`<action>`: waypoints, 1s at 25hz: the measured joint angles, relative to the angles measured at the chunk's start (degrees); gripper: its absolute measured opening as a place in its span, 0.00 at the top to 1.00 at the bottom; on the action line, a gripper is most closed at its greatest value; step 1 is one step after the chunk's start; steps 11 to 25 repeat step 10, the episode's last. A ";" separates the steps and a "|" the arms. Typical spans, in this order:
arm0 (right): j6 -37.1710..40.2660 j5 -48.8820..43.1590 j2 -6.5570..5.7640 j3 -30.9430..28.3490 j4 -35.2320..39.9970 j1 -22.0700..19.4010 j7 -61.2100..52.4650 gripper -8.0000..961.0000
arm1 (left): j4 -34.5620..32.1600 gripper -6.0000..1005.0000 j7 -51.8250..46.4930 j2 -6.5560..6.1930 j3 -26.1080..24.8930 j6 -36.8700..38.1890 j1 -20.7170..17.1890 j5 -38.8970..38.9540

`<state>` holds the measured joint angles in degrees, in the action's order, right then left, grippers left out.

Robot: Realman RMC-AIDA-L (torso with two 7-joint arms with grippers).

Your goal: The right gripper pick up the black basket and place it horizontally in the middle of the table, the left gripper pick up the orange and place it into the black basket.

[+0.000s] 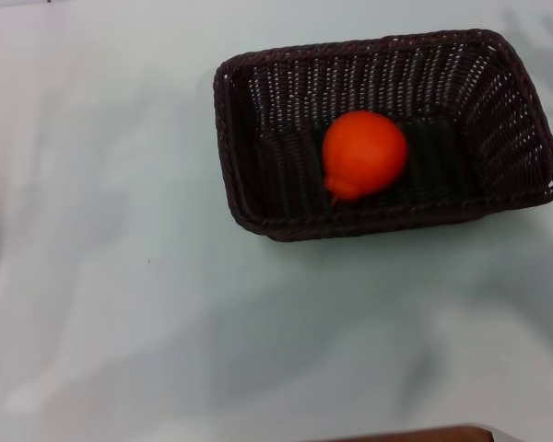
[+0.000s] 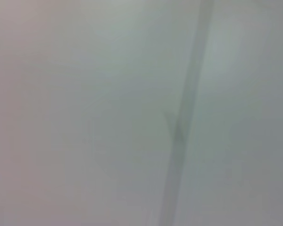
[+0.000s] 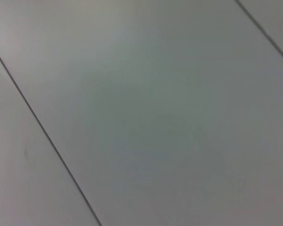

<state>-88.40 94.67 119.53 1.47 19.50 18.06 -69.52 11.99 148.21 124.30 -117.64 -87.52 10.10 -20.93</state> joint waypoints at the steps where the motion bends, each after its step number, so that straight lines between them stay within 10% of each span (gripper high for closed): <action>1: -0.51 0.21 0.01 -0.78 -1.06 0.00 1.97 0.31 | -0.60 0.10 0.70 0.05 -1.35 -0.48 -0.28 -0.01; 25: 0.52 0.43 -0.05 -4.90 -3.39 3.12 11.94 0.31 | -4.89 0.10 7.15 0.28 -3.95 -6.22 -2.13 0.15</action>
